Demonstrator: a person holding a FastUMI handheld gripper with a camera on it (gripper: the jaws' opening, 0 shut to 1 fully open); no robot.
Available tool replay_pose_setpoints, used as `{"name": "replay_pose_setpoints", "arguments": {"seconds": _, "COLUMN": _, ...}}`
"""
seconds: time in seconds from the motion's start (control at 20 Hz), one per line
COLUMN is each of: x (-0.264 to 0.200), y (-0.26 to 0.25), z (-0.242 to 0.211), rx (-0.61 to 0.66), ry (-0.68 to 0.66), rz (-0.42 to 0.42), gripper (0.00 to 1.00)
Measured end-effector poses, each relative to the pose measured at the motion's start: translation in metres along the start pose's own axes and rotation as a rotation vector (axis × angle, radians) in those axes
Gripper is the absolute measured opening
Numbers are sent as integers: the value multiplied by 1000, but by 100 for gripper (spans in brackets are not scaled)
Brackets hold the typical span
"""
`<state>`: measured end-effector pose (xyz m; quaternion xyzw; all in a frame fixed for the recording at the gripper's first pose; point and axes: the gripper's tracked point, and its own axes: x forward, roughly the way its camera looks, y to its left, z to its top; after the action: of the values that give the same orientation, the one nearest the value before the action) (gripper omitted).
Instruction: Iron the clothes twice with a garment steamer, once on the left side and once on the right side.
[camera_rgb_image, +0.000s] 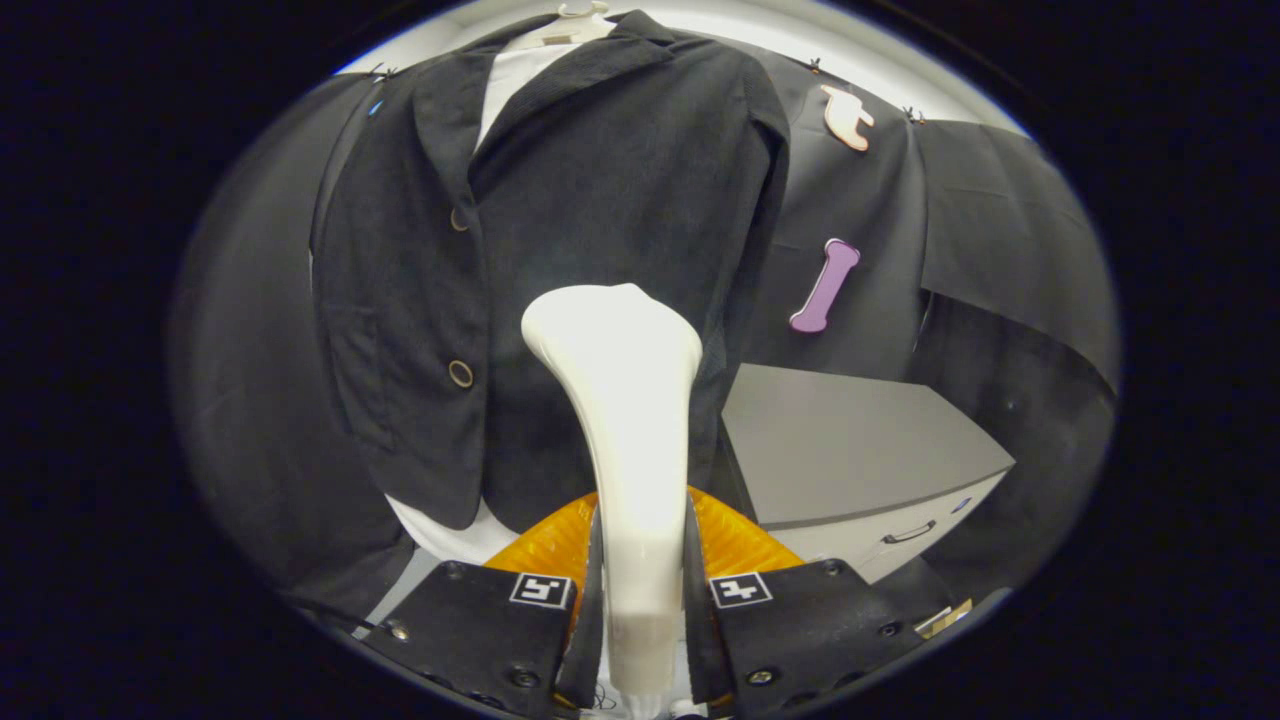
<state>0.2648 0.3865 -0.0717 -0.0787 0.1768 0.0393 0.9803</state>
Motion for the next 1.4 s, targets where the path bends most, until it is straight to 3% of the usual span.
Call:
{"name": "replay_pose_setpoints", "arguments": {"seconds": 0.35, "x": 5, "y": 8, "z": -23, "rx": -12, "ry": 15, "rz": 9, "gripper": 37}}
{"name": "replay_pose_setpoints", "arguments": {"seconds": 0.7, "x": 25, "y": 13, "z": -73, "rx": 0, "ry": 121, "rz": 24, "gripper": 37}}
{"name": "replay_pose_setpoints", "arguments": {"seconds": 1.2, "x": 46, "y": 18, "z": -123, "rx": -77, "ry": 200, "rz": 26, "gripper": 37}}
{"name": "replay_pose_setpoints", "arguments": {"seconds": 1.4, "x": 46, "y": 16, "z": -127, "rx": -57, "ry": 217, "rz": 33, "gripper": 37}}
